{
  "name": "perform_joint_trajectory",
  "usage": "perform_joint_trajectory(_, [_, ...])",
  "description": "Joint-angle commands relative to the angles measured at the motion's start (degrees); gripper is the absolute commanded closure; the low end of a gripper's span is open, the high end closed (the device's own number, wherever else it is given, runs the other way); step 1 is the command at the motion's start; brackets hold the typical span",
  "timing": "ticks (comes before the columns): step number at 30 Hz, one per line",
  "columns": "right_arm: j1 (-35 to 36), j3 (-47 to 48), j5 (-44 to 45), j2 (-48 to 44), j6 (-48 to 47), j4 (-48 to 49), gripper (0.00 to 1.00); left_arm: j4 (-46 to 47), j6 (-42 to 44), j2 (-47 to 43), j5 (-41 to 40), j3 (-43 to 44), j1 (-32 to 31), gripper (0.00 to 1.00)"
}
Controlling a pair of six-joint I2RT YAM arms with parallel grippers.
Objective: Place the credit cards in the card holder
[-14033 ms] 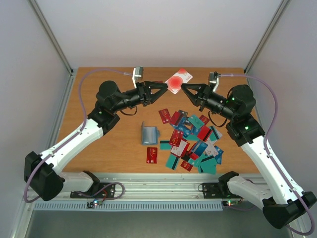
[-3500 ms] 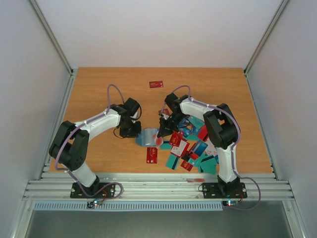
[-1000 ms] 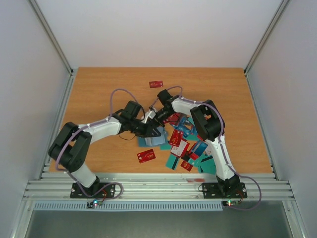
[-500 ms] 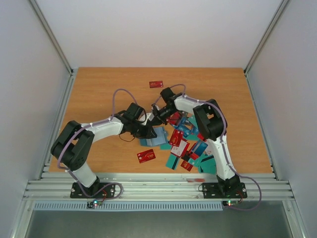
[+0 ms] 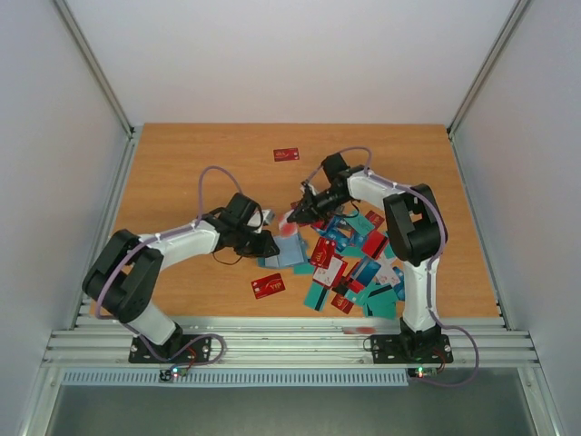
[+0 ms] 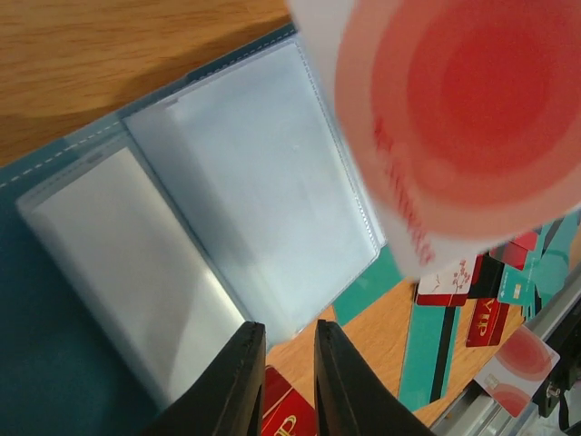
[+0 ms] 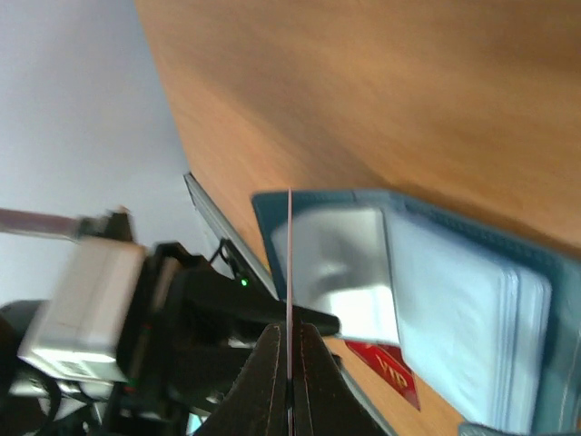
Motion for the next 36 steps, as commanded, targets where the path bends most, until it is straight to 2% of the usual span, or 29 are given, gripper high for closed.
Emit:
perform_joint_trajectory(1, [0.64, -7.75, -2.18, -3.39, 1.6, 6.08, 0.99, 2.12, -1.2, -3.2, -2.49, -1.76, 0.29, 0.82])
perform_joint_trajectory(10, [3.1, -13.41, -3.13, -5.07, 1.0, 10.13, 0.99, 6.02, -3.99, -3.43, 0.31, -4.81, 2.58, 0.82])
perform_joint_trajectory(18, [4.65, -15.9, -6.2, -3.88, 4.85, 19.29, 0.99, 13.34, -7.88, -2.56, 5.87, -7.52, 4.75, 0.79])
perform_joint_trajectory(25, [5.28, -15.98, -5.38, -3.44, 5.09, 20.8, 0.99, 16.72, -12.0, -2.35, 9.55, -8.85, 7.17, 0.76])
perform_joint_trajectory(36, [5.37, -18.2, -9.06, -2.4, 12.65, 32.33, 0.99, 28.22, -17.52, 1.15, 15.44, -11.55, 9.6, 0.71])
